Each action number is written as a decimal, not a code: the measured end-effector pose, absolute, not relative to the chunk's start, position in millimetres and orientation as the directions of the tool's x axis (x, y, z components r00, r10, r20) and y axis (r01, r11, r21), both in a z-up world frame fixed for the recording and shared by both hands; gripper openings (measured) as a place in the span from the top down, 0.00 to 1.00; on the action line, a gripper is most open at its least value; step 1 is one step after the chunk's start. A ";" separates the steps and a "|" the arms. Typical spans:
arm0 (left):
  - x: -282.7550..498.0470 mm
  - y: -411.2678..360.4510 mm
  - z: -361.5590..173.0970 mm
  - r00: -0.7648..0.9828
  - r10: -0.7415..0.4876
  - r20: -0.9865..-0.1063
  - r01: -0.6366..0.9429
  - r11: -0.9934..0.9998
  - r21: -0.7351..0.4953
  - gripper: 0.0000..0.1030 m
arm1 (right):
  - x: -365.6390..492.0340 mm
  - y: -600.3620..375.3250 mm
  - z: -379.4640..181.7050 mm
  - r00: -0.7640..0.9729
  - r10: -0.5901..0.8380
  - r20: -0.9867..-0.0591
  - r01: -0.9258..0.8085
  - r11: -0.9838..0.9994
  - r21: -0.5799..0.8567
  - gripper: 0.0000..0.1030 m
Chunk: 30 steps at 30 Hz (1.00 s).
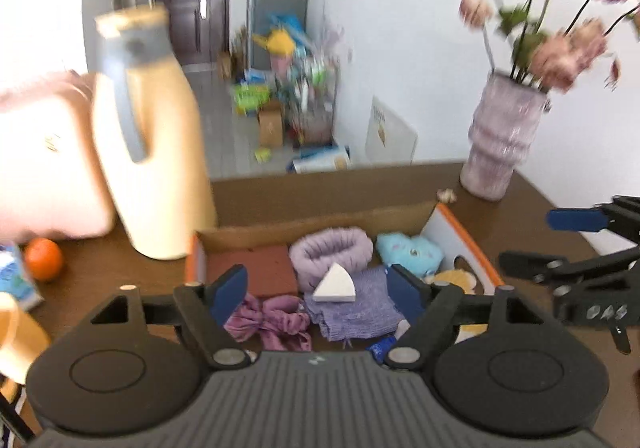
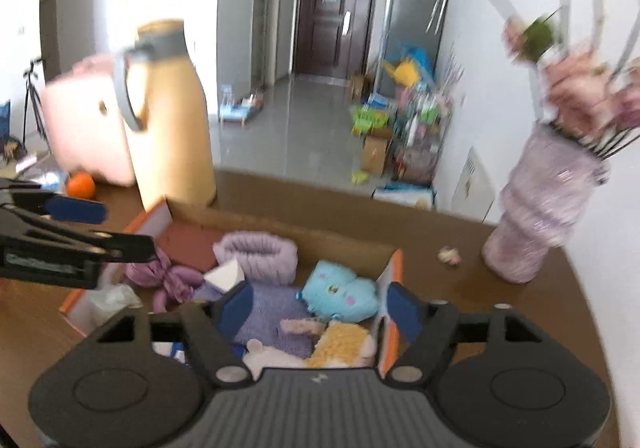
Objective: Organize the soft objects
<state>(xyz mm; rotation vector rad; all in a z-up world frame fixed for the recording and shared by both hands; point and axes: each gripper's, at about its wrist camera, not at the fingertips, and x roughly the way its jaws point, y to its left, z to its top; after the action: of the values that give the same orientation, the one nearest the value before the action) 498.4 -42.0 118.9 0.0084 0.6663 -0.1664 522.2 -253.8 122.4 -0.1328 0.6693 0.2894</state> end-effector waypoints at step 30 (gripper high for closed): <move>253.6 -23.0 71.0 0.980 0.033 -0.196 -0.025 0.999 0.043 0.00 | 290.3 -267.1 84.4 0.975 0.161 -0.152 -0.155 0.987 0.050 0.01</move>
<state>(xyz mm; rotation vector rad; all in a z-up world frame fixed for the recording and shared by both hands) 253.6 -23.0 71.0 0.0405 0.1981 0.0289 290.3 -267.1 84.4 0.0375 0.1563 0.1591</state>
